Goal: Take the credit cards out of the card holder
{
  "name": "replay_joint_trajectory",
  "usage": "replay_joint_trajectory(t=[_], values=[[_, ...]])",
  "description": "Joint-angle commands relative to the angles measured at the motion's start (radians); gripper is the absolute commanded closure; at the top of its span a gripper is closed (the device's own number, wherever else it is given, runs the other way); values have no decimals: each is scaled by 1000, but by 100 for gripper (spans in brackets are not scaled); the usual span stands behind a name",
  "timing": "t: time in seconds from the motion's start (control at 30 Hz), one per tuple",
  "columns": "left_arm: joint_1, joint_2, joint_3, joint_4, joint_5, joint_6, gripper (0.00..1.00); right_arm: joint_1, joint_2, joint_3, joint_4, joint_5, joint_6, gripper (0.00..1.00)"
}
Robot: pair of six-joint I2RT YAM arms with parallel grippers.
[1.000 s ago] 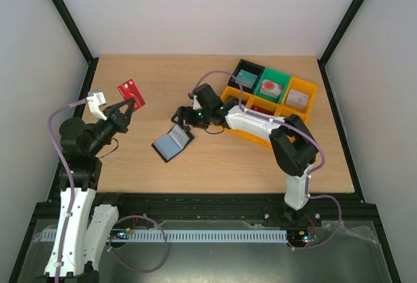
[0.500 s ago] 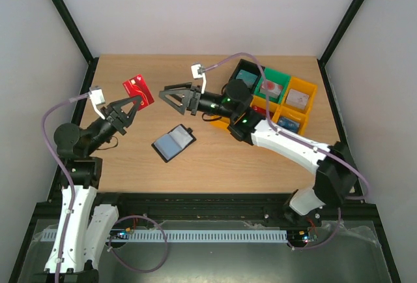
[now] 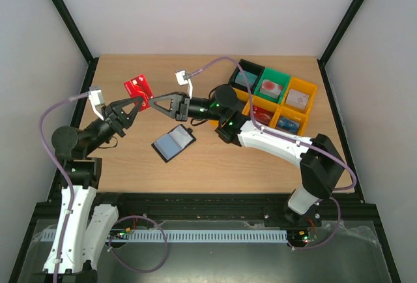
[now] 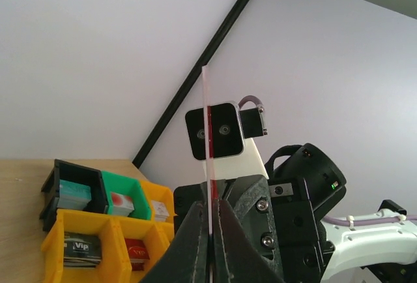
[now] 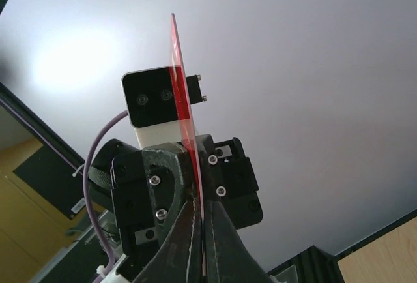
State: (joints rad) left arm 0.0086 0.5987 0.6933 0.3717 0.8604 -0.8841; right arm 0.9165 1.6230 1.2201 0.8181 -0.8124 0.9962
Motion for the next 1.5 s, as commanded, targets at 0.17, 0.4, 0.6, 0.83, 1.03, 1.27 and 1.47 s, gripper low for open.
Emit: replay_joint_trajectory(t=[0.17, 0.4, 0.6, 0.83, 1.03, 1.27, 1.47], values=[[2, -14, 100, -248, 39, 286, 24, -91, -137, 186, -741, -159, -562, 98], [7, 67, 241, -721, 209, 878, 16, -95, -164, 445, -1695, 54, -1094, 98], [-21, 137, 204, -656, 392, 831, 21, -52, -165, 505, -1814, 122, -1104, 98], [-130, 124, 165, -606, 351, 790, 44, -2, -143, 554, -1810, 106, -1095, 98], [-139, 109, 150, -556, 350, 739, 97, 5, -136, 569, -1801, 83, -1098, 98], [-130, 56, 73, -310, 202, 372, 98, -8, -324, 252, -1270, 235, -897, 49], [-90, 44, -12, 24, 153, 29, 98, -20, -509, -188, -471, 299, -477, 34]])
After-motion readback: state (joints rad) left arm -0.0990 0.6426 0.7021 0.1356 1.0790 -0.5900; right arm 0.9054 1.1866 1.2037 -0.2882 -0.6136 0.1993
